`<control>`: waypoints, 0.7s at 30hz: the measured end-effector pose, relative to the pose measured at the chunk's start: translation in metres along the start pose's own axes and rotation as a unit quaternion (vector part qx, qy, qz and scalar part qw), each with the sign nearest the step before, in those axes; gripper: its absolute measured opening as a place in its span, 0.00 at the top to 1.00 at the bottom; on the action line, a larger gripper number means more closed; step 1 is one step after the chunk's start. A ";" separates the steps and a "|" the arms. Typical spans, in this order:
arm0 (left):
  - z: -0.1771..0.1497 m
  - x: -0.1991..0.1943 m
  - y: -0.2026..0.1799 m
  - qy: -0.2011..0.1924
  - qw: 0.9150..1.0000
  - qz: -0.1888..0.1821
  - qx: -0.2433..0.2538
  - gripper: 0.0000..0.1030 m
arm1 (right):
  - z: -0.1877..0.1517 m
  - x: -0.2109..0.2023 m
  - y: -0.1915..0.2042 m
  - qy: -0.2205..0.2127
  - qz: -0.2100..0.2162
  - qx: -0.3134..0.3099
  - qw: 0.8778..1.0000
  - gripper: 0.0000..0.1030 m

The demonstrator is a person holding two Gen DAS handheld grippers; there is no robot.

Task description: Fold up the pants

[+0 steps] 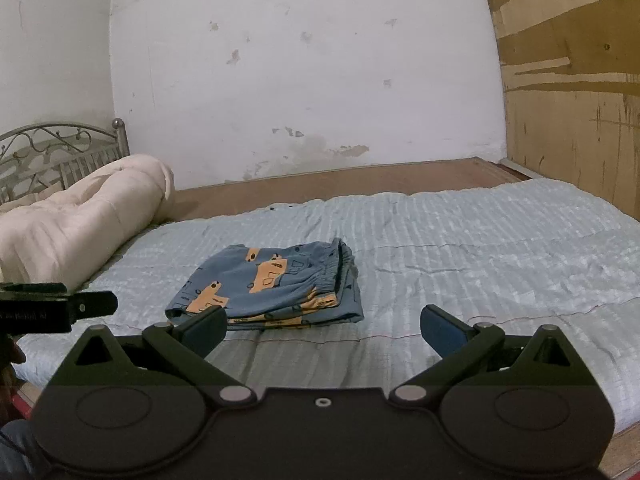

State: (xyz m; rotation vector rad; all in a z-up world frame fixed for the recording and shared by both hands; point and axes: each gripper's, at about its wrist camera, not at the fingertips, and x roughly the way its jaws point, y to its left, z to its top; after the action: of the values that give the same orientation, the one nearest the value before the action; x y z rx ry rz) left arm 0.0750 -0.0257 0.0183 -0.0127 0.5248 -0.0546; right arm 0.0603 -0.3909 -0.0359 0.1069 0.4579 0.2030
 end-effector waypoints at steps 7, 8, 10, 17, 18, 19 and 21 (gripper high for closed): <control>-0.003 0.001 0.002 0.005 1.000 0.000 0.000 0.00 | 0.001 0.005 -0.001 0.012 0.004 0.004 1.000 0.01; -0.003 0.001 0.002 0.005 1.000 0.000 0.001 0.00 | 0.001 0.005 -0.001 0.013 0.005 0.003 1.000 0.01; -0.004 0.001 0.002 0.006 1.000 0.000 0.002 0.00 | 0.001 0.006 -0.001 0.014 0.007 0.004 1.000 0.01; -0.007 0.003 0.001 0.011 1.000 -0.002 0.004 0.00 | 0.000 0.008 -0.001 0.020 0.014 0.007 1.000 0.01; -0.008 0.003 0.001 0.012 1.000 -0.002 0.004 0.00 | 0.000 0.008 -0.001 0.021 0.015 0.007 1.000 0.01; -0.008 0.004 0.001 0.013 1.000 -0.002 0.004 0.00 | 0.000 0.008 0.000 0.021 0.015 0.008 1.000 0.01; -0.009 0.004 0.002 0.014 1.000 -0.002 0.003 0.00 | -0.001 0.009 0.000 0.023 0.016 0.007 1.000 0.01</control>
State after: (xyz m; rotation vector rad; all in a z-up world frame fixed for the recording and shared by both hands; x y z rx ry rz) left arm 0.0746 -0.0245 0.0086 -0.0066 0.5518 -0.0599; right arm 0.0675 -0.3891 -0.0405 0.1244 0.5033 0.2349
